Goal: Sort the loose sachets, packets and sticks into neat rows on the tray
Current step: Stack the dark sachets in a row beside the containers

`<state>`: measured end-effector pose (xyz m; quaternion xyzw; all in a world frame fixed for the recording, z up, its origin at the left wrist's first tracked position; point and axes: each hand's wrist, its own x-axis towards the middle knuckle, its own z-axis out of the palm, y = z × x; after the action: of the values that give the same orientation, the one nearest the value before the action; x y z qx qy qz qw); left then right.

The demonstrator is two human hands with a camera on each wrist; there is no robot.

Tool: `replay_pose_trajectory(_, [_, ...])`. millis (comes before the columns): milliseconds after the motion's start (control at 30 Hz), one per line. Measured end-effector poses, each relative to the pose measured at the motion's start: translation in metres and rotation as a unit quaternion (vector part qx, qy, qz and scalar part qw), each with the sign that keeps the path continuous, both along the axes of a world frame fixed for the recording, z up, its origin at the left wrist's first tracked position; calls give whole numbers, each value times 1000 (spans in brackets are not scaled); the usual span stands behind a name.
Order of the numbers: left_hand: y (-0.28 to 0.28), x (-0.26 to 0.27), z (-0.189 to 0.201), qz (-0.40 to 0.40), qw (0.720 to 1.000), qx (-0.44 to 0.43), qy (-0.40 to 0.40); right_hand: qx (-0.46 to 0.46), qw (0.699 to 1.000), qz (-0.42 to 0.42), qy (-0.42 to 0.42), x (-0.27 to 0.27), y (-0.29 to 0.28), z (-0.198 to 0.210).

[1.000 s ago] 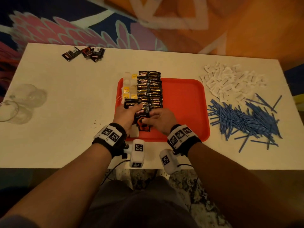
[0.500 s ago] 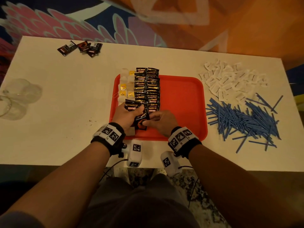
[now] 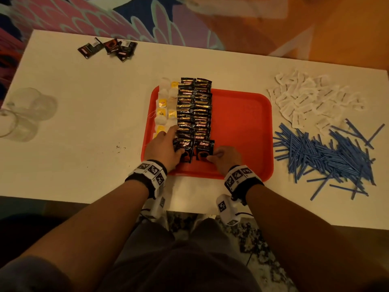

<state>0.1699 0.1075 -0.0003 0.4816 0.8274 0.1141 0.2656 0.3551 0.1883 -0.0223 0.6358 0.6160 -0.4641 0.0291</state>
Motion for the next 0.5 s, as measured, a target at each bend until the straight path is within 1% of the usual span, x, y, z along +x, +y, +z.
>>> replay_pose_trajectory(100, [1,3,-6,-34,997,-25,65,-6,1000,2,-1,-6,2,-4])
replay_pose_trajectory(167, [2,4,-9,-39,995,-28,82,-2,1000,10,-6,-11,3,-4])
replay_pose_trajectory(333, [5,5,-10,-12,998,-15,57,4,1000,-10,10,-13,6,-3])
replay_pose_trajectory(500, [7,8,-6,6,1000,-11,29,19,1000,-10,6,-12,5,-2])
